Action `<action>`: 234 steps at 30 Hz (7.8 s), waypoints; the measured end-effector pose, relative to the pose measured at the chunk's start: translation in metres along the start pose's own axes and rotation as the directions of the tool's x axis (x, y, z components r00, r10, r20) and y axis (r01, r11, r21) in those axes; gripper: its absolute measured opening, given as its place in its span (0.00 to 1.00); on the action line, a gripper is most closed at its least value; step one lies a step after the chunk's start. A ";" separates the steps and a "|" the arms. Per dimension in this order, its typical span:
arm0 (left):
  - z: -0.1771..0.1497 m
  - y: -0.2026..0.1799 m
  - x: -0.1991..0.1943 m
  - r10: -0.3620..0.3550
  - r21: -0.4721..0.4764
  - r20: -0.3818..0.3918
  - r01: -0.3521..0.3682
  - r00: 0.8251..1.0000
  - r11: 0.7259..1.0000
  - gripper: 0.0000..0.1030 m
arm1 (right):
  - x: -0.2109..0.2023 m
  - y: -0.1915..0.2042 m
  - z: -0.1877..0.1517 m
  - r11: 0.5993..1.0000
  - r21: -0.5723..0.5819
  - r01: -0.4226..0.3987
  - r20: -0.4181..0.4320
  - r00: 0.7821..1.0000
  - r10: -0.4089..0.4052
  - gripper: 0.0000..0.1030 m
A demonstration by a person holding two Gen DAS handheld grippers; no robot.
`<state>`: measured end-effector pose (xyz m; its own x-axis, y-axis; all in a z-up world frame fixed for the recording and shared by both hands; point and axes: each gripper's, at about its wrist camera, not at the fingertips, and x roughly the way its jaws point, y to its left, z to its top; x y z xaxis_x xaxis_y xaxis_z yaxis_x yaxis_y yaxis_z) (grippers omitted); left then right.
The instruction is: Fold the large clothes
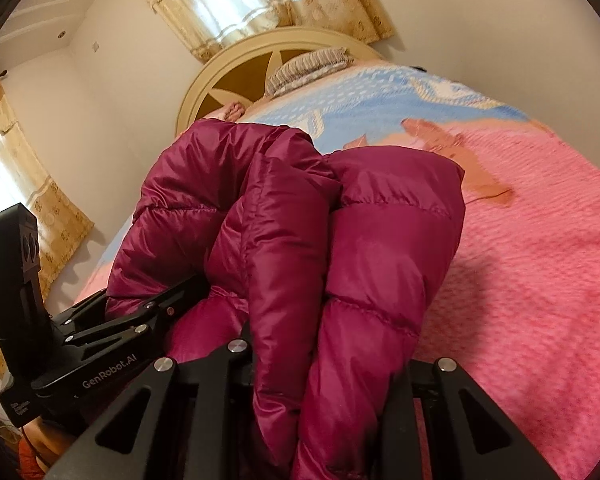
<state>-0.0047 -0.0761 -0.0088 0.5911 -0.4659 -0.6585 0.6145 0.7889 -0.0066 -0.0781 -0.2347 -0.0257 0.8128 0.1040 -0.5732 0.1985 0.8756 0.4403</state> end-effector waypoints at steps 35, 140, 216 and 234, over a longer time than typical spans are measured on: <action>0.080 -0.166 0.158 -0.180 0.146 -0.145 0.201 0.973 0.969 0.72 | -0.065 -0.175 0.046 0.904 0.058 0.423 0.088 0.900 -0.427 0.21; 0.004 -0.094 -0.145 -0.183 0.155 0.325 0.139 0.928 0.978 1.00 | -0.299 0.019 -0.056 0.799 0.193 0.569 0.442 0.677 -0.589 0.77; 0.000 -0.086 -0.169 -0.121 0.142 0.434 0.064 0.893 0.988 1.00 | -0.308 0.044 -0.058 0.799 0.141 0.585 0.516 0.645 -0.563 0.83; 0.005 -0.083 -0.151 -0.132 0.137 0.373 0.086 0.918 0.987 1.00 | -0.297 0.044 -0.061 0.799 0.153 0.582 0.483 0.661 -0.574 0.83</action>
<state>-0.1423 -0.0733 0.0953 0.6567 -0.6816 -0.3228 0.7289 0.6834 0.0401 -0.3446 -0.1987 0.1216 0.6878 -0.6617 -0.2984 0.7153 0.6878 0.1236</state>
